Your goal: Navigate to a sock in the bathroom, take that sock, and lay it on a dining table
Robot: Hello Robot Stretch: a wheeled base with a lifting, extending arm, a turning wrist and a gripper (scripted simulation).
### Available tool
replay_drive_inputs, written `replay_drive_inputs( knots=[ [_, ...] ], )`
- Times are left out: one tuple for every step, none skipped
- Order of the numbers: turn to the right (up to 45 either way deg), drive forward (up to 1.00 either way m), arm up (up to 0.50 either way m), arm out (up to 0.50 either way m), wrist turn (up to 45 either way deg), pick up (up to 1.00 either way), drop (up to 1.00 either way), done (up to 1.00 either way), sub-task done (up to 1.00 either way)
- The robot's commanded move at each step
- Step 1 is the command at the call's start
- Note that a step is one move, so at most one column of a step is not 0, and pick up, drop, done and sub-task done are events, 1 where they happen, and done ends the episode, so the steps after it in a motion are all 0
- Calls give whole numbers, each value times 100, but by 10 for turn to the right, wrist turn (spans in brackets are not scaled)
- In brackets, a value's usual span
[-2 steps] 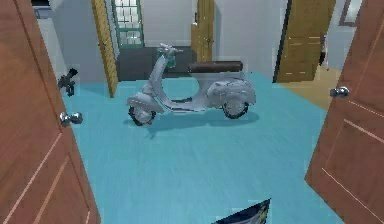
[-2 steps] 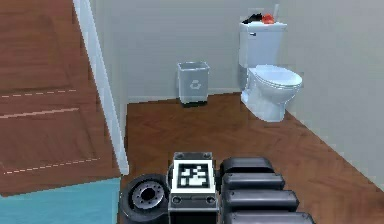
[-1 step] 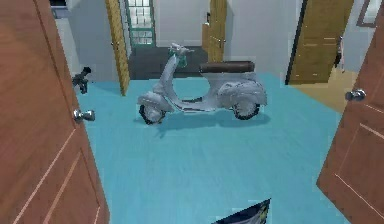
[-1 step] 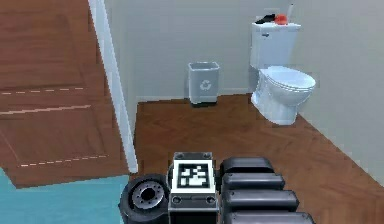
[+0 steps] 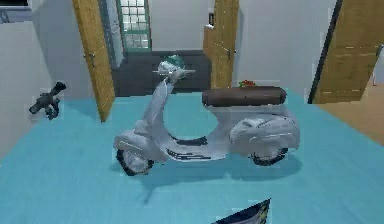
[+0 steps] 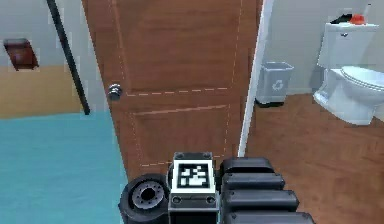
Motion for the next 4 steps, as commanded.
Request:
replay_drive_inputs(
  knots=[
    [-90, 0, 0, 0, 0, 0, 0, 0, 0],
    [0, 40, 0, 0, 0, 0, 0, 0, 0],
    [-420, 0, 0, 0, 0, 0, 0, 0, 0],
    [0, 40, 0, 0, 0, 0, 0, 0, 0]
  ],
)
